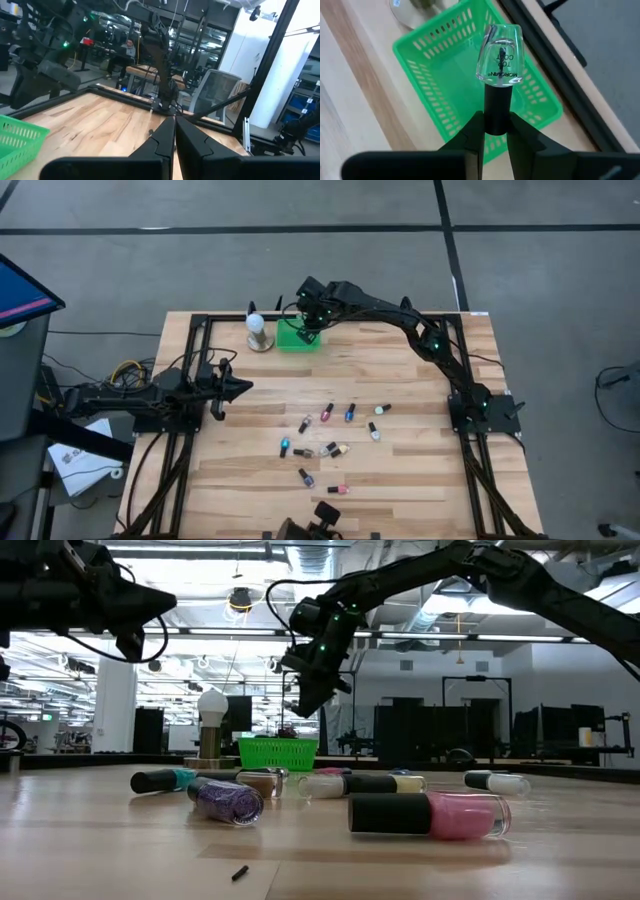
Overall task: Pick & Place Nail Polish
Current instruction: Put the top clear nail polish into the green bin
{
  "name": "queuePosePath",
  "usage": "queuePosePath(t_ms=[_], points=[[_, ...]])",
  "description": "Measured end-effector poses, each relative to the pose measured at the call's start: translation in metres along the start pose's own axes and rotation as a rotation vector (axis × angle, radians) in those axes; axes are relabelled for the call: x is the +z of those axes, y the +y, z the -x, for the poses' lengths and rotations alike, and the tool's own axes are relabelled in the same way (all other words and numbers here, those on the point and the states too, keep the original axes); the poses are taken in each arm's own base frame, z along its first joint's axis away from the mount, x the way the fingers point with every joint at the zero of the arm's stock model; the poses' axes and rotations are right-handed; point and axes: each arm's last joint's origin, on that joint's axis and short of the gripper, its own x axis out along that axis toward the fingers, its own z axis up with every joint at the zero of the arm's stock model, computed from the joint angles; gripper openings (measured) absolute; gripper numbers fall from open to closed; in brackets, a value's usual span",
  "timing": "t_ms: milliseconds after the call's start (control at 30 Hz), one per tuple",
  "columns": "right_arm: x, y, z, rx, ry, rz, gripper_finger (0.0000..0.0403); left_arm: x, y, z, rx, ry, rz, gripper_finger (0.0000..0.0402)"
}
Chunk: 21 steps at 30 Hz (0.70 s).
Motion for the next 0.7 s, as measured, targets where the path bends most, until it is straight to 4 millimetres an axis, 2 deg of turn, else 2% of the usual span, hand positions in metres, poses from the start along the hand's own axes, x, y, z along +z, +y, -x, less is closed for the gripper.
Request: queuePosePath(t_ms=[133, 200, 300, 467, 567, 700], points=[[-0.001, 0.005, -0.014, 0.004, 0.006, 0.043, 0.0048, 0.003, -0.001, 0.0, -0.009, -0.029, 0.002, 0.0008], [-0.008, 0.005, -0.019, -0.026, 0.066, 0.072, 0.0048, 0.004, -0.001, 0.0, -0.014, -0.044, 0.003, 0.0008], [-0.003, 0.009, -0.015, -0.046, 0.023, 0.13, 0.0048, 0.006, -0.002, 0.0, -0.02, -0.061, 0.004, 0.0008], [-0.003, 0.003, -0.015, -0.054, 0.025, 0.133, 0.0048, 0.008, -0.002, 0.0, -0.028, -0.079, 0.005, 0.0008], [-0.005, 0.0, -0.016, -0.053, 0.052, 0.233, 0.0048, 0.009, -0.003, 0.0, -0.033, -0.097, 0.006, 0.0008], [-0.011, 0.0, -0.028, -0.052, 0.104, 0.36, 0.0048, 0.01, -0.003, 0.0, -0.035, -0.105, 0.007, 0.0008]])
